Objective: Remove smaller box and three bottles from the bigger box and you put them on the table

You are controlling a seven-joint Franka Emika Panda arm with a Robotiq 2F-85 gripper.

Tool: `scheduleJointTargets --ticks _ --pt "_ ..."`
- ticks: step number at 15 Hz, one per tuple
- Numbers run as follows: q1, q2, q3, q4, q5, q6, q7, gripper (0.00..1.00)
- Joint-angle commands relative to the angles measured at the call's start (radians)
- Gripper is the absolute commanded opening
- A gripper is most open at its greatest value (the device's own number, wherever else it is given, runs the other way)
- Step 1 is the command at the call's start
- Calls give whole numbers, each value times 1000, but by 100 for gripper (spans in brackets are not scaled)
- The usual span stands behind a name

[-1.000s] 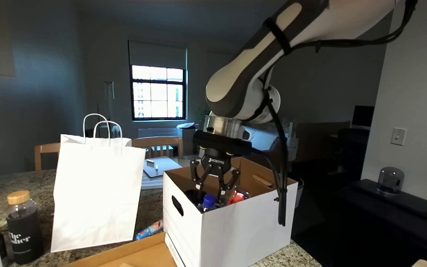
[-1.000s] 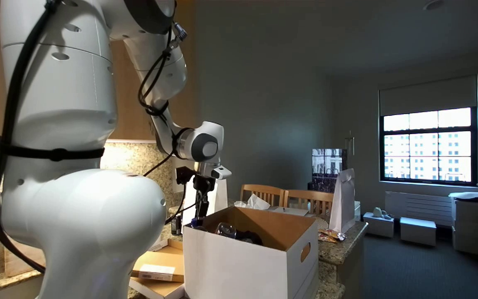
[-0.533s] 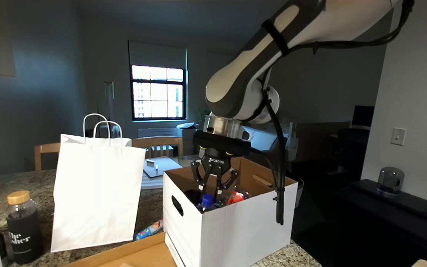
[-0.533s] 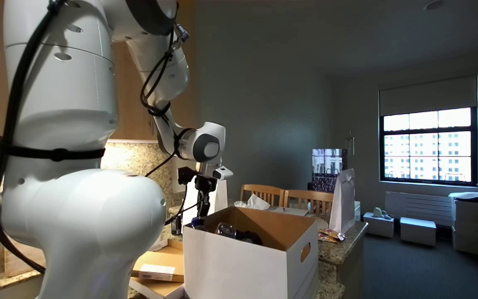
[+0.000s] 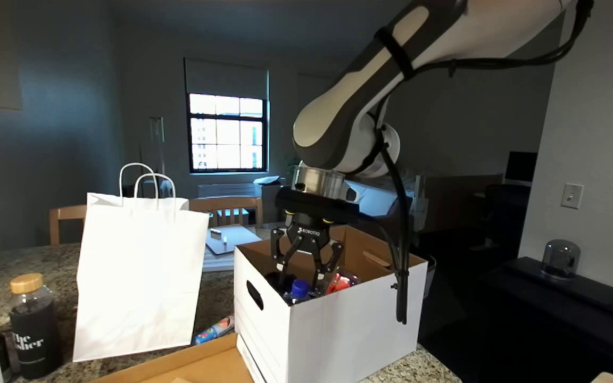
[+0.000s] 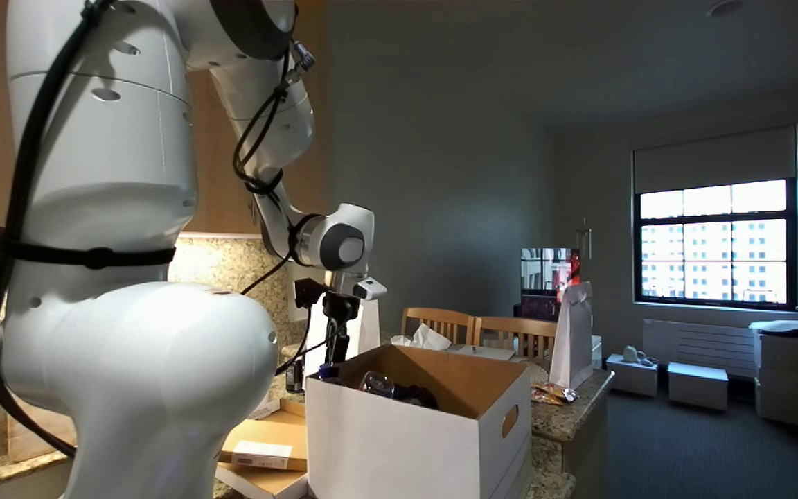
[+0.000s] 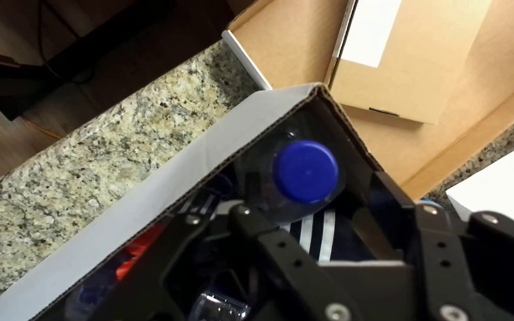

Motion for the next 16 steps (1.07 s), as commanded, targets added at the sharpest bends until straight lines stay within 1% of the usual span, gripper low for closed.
scheduleJointTargets --ticks 1,2,3,4,5,6,7,9,12,13,14,16 --pt "2 13 7 0 38 25 -49 93" --pt "1 15 7 1 45 24 -56 91" --pt "1 16 6 0 55 25 -66 56" --pt "1 16 6 -1 61 27 -72 60" --pt "1 15 6 -2 66 28 -78 59" --pt "1 16 6 -2 70 28 -85 53" --pt "1 19 6 -1 74 27 -91 45" --pt "1 22 6 0 80 27 -102 31" --pt "0 20 4 -1 78 27 -106 13" --pt "1 16 5 -2 72 25 -101 10" --pt "1 13 6 -3 67 24 -96 14" --pt "3 -3 12 -7 44 15 -72 14"
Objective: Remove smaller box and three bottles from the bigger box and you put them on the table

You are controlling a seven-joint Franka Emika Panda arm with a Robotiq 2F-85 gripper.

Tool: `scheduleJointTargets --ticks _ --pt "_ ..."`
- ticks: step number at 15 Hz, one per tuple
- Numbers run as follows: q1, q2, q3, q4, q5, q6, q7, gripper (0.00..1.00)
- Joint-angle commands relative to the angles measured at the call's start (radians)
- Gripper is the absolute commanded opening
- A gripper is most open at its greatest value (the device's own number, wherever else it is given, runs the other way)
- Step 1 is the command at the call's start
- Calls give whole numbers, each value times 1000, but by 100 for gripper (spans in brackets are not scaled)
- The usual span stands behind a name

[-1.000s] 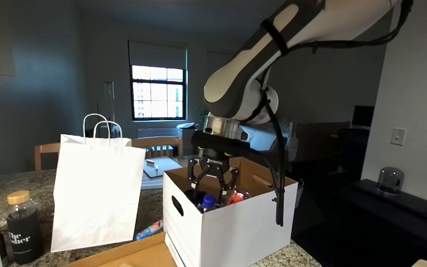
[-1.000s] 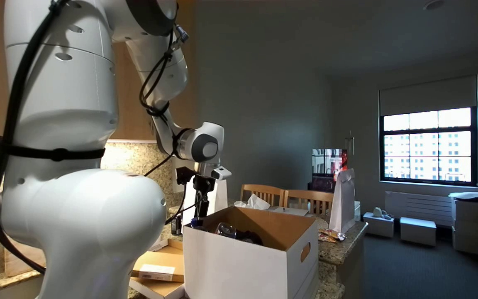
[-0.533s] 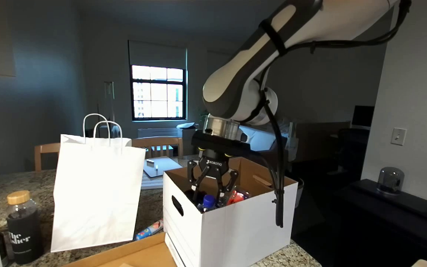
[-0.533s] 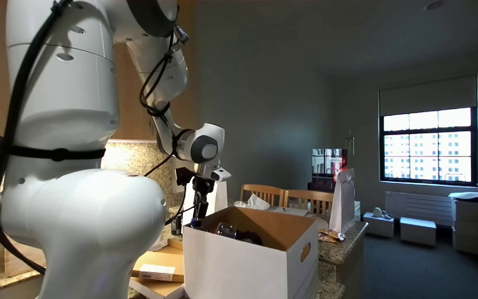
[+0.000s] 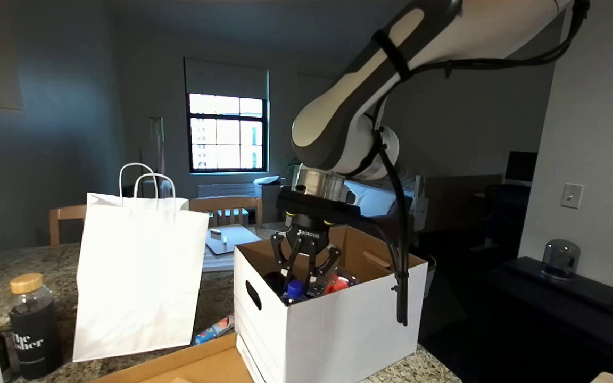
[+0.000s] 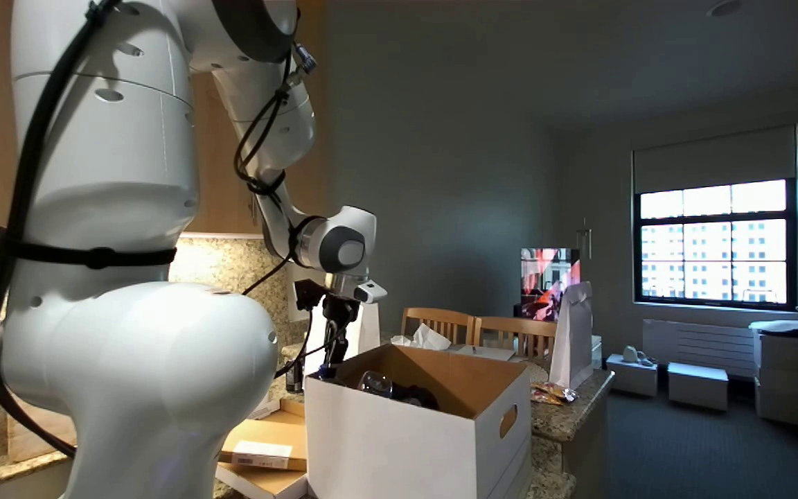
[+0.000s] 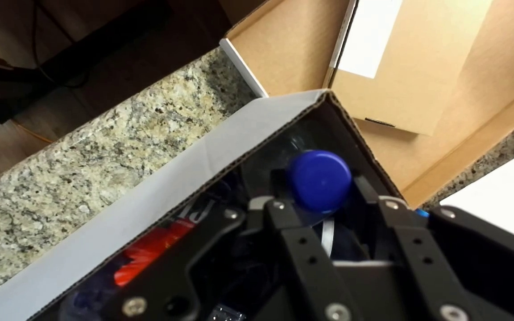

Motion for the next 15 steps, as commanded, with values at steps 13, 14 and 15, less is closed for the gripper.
scheduleJointTargets --ticks 13,14,15 --pt "8 -240 95 86 -252 -339 146 14" --pt "4 -252 95 114 -263 -389 133 14" --pt "0 -262 94 146 -276 -443 118 14"
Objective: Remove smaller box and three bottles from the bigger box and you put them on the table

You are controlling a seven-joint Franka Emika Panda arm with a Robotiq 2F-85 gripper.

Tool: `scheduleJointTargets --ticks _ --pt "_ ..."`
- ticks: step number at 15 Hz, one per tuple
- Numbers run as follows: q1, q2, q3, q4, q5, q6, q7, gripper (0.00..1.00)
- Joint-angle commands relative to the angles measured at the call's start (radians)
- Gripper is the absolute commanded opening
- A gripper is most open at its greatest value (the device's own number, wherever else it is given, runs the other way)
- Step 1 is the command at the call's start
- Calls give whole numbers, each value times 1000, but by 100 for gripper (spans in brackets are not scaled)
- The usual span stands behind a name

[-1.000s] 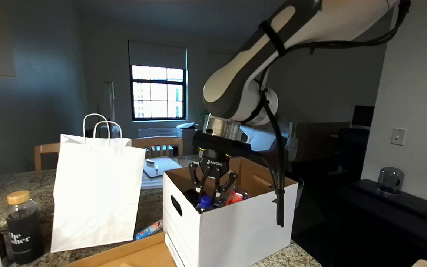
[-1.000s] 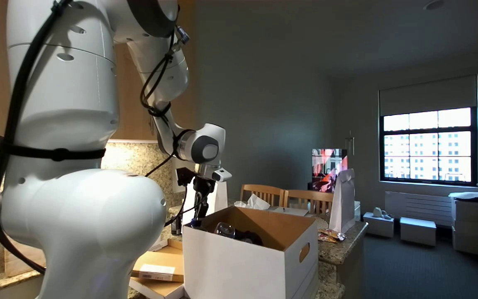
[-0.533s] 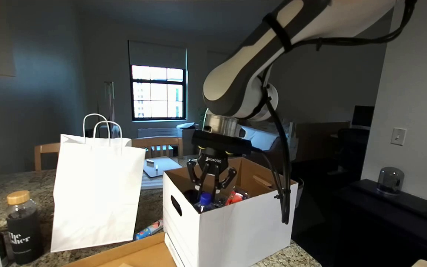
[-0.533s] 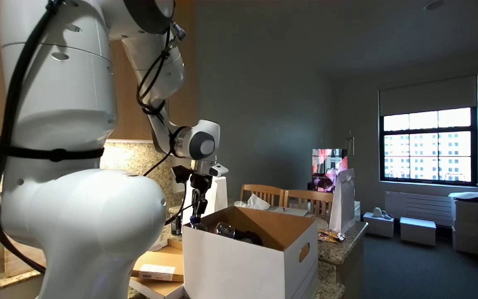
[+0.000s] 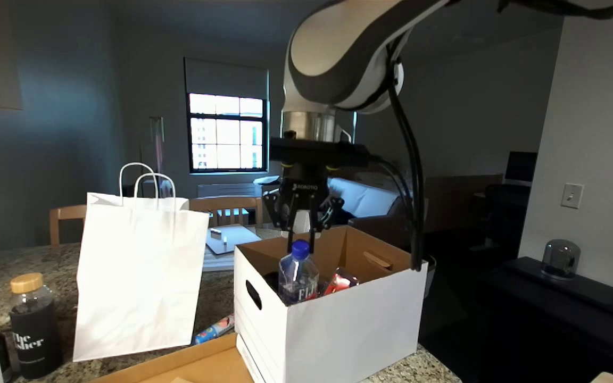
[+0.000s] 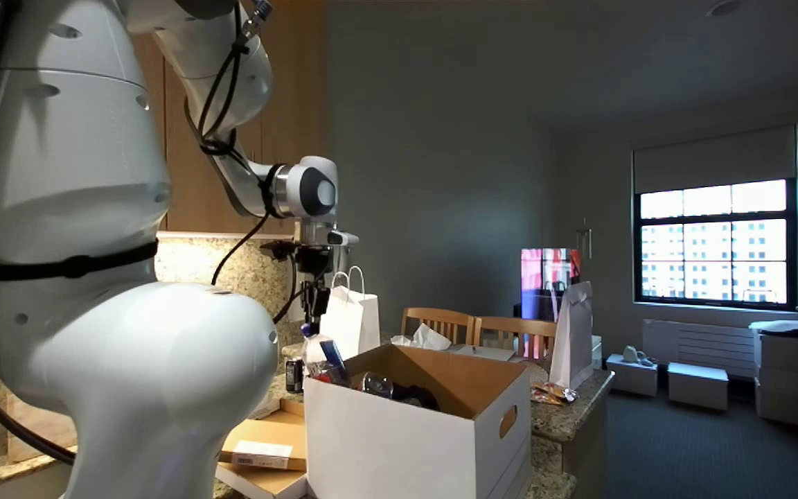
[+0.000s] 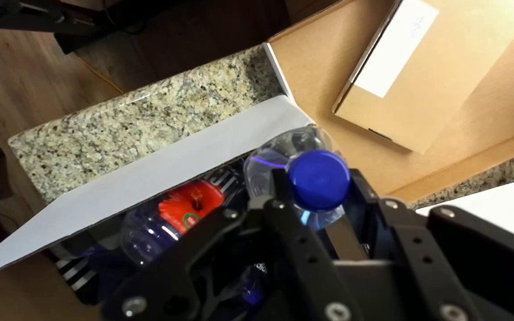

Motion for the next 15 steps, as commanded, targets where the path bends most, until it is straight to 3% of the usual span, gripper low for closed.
scheduleJointTargets --ticks 1,8,15 --pt "-12 -69 4 86 -56 -190 -12 14" --pt "-16 -18 26 327 -190 -478 -80 14" --pt "14 179 83 550 -278 -560 -159 14"
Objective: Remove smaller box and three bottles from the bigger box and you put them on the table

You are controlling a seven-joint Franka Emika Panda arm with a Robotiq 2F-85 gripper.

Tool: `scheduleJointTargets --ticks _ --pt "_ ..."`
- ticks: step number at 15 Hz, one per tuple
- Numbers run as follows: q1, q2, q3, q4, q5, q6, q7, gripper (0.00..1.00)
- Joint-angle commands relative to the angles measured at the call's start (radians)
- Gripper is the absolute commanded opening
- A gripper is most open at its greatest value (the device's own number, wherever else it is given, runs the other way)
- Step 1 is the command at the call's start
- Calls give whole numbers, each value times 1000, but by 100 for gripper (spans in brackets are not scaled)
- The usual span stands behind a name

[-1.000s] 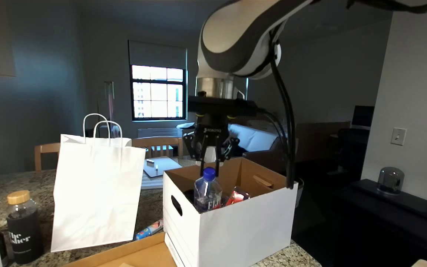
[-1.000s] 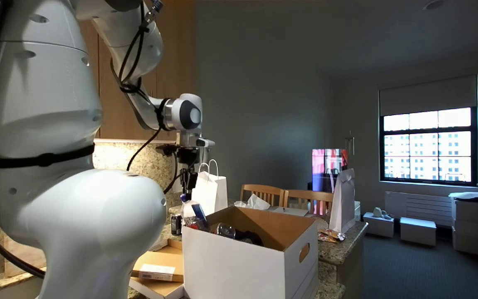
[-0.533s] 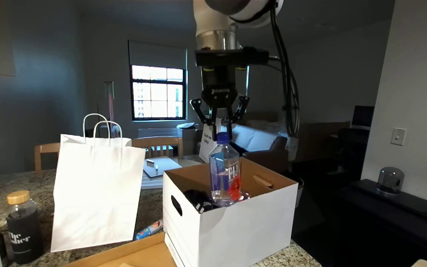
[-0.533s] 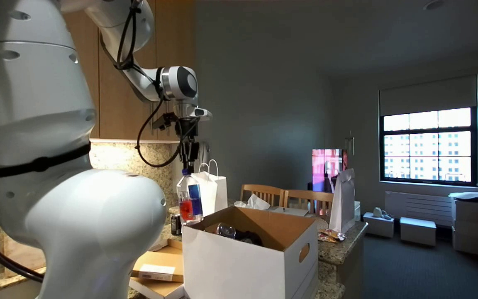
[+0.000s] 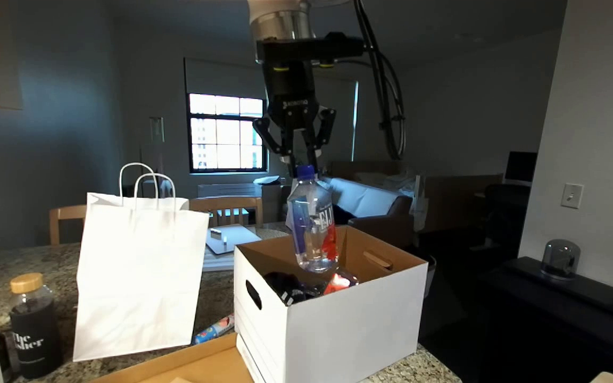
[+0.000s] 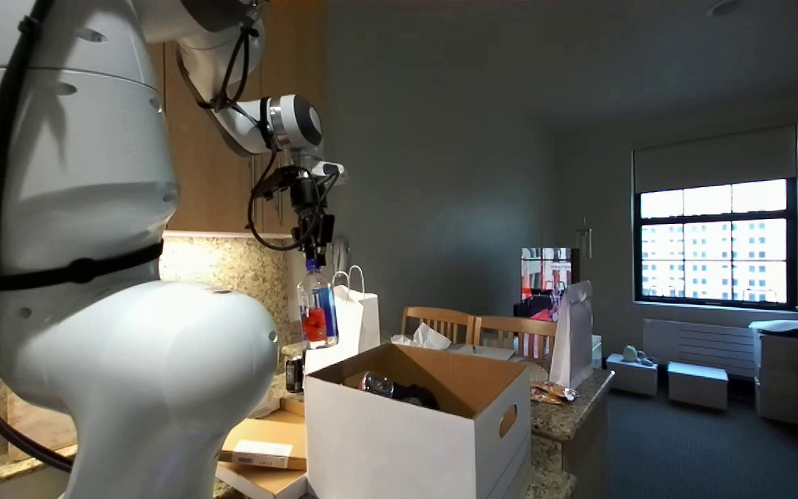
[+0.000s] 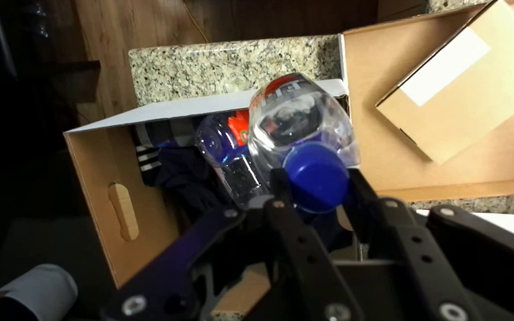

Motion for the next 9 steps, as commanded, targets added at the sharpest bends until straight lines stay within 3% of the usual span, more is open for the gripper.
scheduleJointTargets --ticks 1,9 --pt "30 157 34 160 -72 -64 -50 14" --pt "179 458 13 464 -144 -157 -168 14"
